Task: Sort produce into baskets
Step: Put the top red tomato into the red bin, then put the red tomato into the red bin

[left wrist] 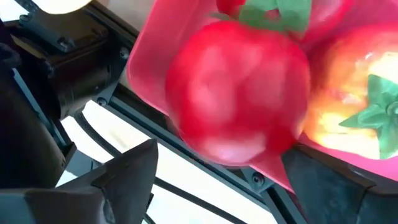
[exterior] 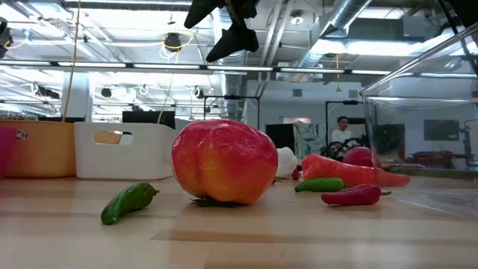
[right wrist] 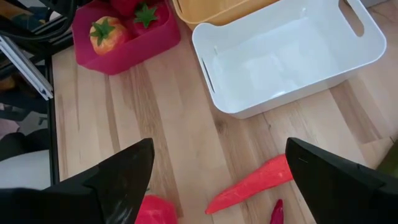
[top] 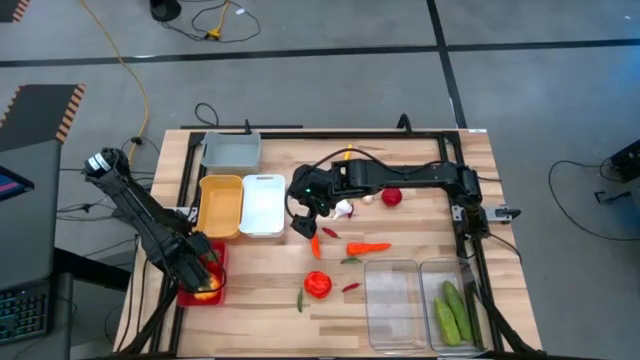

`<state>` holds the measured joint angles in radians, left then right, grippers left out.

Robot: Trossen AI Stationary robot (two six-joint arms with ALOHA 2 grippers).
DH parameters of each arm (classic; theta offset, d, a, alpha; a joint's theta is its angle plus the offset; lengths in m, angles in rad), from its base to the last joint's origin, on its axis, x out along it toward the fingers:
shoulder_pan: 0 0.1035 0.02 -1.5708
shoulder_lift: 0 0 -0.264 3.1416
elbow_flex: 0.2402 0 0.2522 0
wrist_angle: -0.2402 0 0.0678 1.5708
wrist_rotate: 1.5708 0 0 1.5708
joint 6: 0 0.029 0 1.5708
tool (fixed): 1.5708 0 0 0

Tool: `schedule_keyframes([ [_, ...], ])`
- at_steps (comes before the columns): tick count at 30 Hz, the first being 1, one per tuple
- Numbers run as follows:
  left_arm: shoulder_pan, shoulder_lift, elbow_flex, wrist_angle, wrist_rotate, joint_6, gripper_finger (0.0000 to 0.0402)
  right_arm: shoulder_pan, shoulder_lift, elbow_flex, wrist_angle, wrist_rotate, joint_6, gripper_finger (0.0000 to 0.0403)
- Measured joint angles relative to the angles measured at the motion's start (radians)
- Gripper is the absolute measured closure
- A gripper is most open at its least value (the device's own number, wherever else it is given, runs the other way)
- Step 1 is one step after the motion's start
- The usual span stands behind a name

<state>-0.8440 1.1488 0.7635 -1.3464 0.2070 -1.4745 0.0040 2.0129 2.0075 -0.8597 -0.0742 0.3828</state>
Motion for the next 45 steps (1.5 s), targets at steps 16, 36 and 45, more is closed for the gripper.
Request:
schedule_keyframes([
  [16, 0.0, 0.0, 0.085, -0.058, -0.086, 0.012, 0.0049, -0.045, 0.0, 0.0, -0.203, 0.135, -0.07, 0.0014],
  [36, 0.0, 0.0, 0.202, 0.056, -0.56, 0.146, 0.0049, -0.19, -0.03, 0.0, -0.597, 0.257, -0.148, 0.0014],
  [45, 0.0, 0.0, 0.201, 0.059, -0.586, 0.146, 0.0049, -0.183, -0.132, -0.069, -0.656, 0.332, -0.121, 0.0014],
])
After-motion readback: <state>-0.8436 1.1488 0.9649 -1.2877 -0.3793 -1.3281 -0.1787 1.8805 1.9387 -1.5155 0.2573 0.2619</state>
